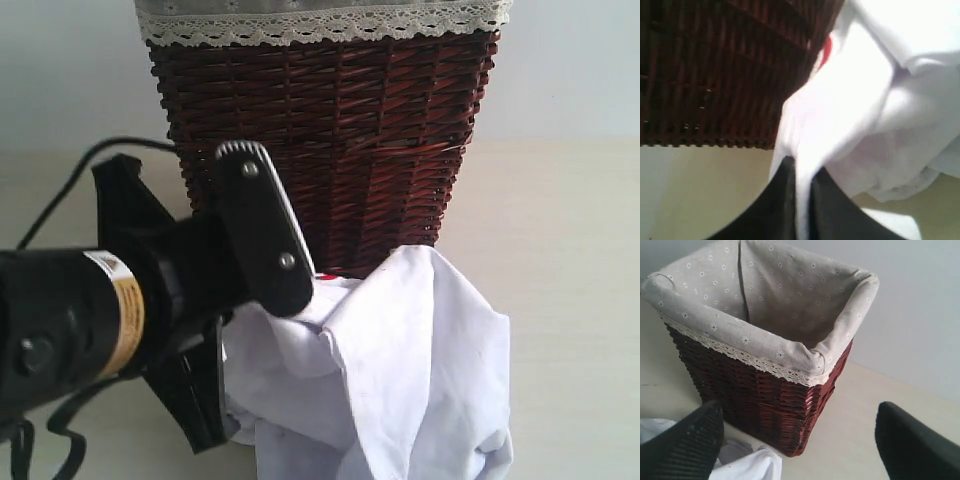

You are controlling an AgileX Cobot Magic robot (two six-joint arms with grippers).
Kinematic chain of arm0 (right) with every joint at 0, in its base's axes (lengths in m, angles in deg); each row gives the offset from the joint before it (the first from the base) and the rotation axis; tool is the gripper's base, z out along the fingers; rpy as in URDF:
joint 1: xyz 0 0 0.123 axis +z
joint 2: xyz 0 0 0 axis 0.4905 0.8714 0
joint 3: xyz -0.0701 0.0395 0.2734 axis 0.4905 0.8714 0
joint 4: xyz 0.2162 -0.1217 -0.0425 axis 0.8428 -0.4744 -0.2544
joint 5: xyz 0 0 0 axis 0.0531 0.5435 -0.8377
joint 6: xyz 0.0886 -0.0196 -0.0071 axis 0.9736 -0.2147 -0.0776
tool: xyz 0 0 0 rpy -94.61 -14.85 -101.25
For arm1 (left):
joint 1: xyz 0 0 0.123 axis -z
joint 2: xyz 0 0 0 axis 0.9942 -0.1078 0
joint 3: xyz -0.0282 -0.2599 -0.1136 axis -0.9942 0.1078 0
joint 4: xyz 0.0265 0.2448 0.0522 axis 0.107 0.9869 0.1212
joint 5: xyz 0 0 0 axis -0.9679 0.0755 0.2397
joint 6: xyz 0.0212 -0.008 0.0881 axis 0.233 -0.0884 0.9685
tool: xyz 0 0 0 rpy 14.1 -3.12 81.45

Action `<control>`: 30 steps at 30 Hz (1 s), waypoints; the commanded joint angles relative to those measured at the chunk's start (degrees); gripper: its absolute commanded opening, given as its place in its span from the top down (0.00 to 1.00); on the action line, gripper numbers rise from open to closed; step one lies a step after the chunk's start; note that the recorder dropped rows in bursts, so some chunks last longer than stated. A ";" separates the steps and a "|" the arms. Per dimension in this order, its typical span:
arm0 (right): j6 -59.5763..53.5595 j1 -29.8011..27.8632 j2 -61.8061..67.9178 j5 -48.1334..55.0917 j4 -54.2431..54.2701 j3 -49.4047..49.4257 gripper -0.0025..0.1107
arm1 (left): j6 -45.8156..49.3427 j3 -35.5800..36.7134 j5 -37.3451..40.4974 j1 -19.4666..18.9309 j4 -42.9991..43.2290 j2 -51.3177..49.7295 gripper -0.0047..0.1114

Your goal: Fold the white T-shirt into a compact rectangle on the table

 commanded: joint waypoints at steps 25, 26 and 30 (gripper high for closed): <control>-7.47 14.00 -13.13 7.62 15.21 30.21 0.29 | 24.20 -3.83 6.74 -0.03 -11.01 17.43 0.96; -7.47 14.61 -13.02 7.62 16.37 32.21 0.29 | 24.43 -3.83 6.58 -0.03 -11.12 17.53 0.96; -10.78 18.48 -12.55 7.28 23.40 41.89 0.29 | 24.43 -3.83 5.82 -0.03 -11.12 17.53 0.96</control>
